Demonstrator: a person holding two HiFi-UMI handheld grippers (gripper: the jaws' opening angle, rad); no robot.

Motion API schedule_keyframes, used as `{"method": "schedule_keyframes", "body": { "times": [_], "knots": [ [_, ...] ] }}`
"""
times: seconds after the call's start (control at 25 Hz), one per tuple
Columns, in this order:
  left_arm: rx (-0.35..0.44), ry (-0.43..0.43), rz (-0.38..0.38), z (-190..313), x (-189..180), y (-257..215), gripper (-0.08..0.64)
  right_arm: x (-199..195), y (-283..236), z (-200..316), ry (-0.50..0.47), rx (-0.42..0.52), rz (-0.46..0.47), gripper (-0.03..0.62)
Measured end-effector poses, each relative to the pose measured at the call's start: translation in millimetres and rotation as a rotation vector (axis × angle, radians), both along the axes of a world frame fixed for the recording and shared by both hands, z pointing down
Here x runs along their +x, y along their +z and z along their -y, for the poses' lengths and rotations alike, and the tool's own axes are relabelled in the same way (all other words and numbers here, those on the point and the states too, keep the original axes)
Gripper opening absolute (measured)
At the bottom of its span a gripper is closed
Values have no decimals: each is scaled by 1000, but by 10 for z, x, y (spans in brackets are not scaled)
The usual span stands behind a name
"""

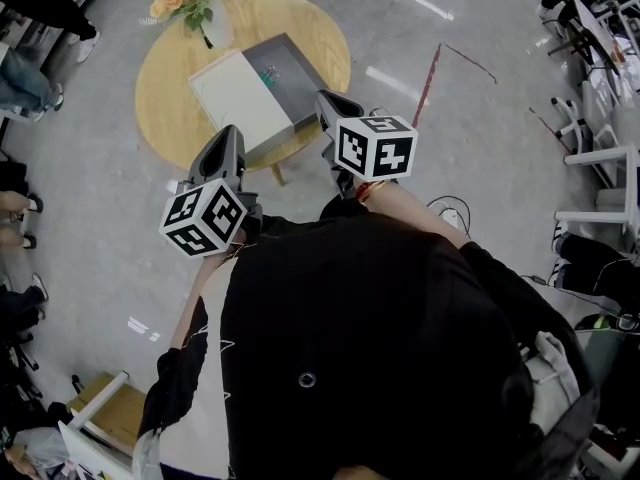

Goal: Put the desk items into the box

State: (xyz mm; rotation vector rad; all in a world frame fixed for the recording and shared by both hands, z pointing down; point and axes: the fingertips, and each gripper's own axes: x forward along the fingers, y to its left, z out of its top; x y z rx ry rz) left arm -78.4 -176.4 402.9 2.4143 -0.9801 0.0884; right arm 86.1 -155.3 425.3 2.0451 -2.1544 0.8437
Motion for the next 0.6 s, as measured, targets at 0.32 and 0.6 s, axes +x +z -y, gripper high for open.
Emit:
{"method": "schedule_keyframes", "body": {
  "times": [0.32,0.6],
  "knots": [
    [-5,-12,-4,16,-65,19,9,-71,29,15,-12,-8,-6,5],
    [-12,-17,-6,56,-103,45,10,-104,60,53,-15,-17,-11,5]
  ]
}}
